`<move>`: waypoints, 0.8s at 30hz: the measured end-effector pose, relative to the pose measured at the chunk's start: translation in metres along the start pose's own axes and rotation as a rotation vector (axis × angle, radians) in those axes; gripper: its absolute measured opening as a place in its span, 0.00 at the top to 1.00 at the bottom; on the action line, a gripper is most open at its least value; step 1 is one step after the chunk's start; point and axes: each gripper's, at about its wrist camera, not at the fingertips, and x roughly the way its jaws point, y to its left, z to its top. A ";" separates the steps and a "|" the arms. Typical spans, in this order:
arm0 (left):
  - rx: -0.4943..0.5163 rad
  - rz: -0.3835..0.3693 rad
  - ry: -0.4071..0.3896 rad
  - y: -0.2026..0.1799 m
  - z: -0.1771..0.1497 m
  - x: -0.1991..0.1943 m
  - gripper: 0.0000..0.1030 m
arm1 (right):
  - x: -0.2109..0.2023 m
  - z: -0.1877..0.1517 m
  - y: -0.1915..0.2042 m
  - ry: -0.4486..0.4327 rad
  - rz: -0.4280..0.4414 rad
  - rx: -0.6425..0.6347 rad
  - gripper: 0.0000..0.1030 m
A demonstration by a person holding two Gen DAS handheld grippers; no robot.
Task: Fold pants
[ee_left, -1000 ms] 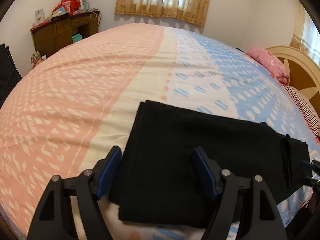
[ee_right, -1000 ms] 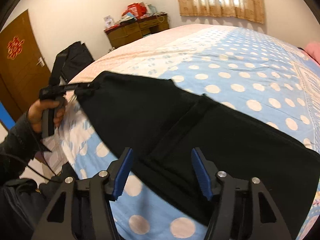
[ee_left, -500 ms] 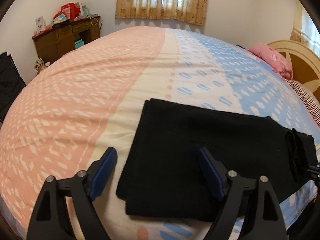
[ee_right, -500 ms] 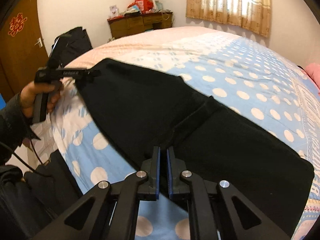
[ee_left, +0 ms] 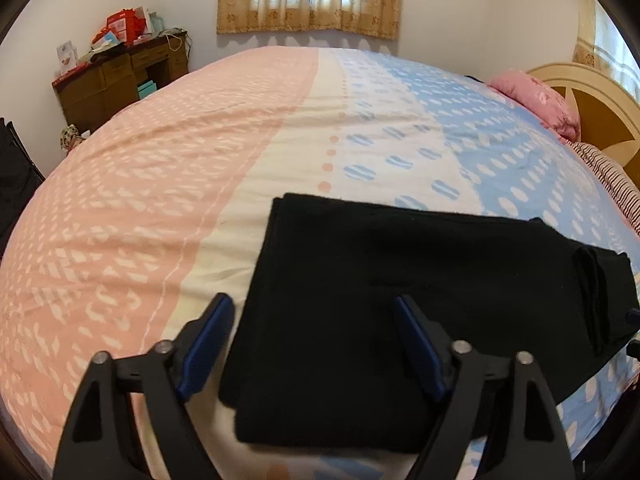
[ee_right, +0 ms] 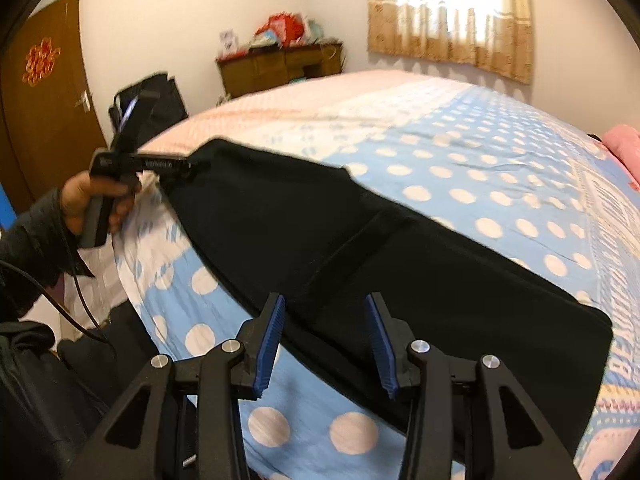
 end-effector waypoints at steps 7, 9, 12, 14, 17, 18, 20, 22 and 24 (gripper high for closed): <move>-0.059 -0.102 0.031 0.002 0.005 -0.001 0.78 | -0.008 -0.010 -0.010 -0.052 -0.008 0.057 0.56; -0.081 -0.100 0.027 0.000 0.007 -0.006 0.78 | -0.010 -0.009 -0.012 -0.056 -0.025 0.055 0.56; -0.154 -0.174 -0.020 0.001 0.013 -0.024 0.79 | -0.018 -0.007 -0.019 -0.066 -0.075 0.061 0.55; -0.166 -0.234 -0.057 -0.008 0.019 -0.041 0.79 | -0.027 -0.005 -0.029 -0.068 -0.123 0.085 0.55; -0.141 -0.361 -0.086 -0.038 0.030 -0.066 0.79 | -0.044 -0.003 -0.054 -0.090 -0.195 0.166 0.55; -0.111 -0.405 -0.101 -0.055 0.036 -0.076 0.79 | -0.051 -0.004 -0.063 -0.097 -0.213 0.198 0.55; -0.061 -0.459 -0.119 -0.082 0.042 -0.088 0.79 | -0.067 -0.008 -0.084 -0.111 -0.262 0.278 0.52; -0.007 -0.524 -0.125 -0.114 0.049 -0.098 0.79 | -0.082 -0.016 -0.103 -0.127 -0.302 0.342 0.49; 0.037 -0.570 -0.118 -0.147 0.055 -0.105 0.79 | -0.098 -0.026 -0.120 -0.146 -0.350 0.400 0.48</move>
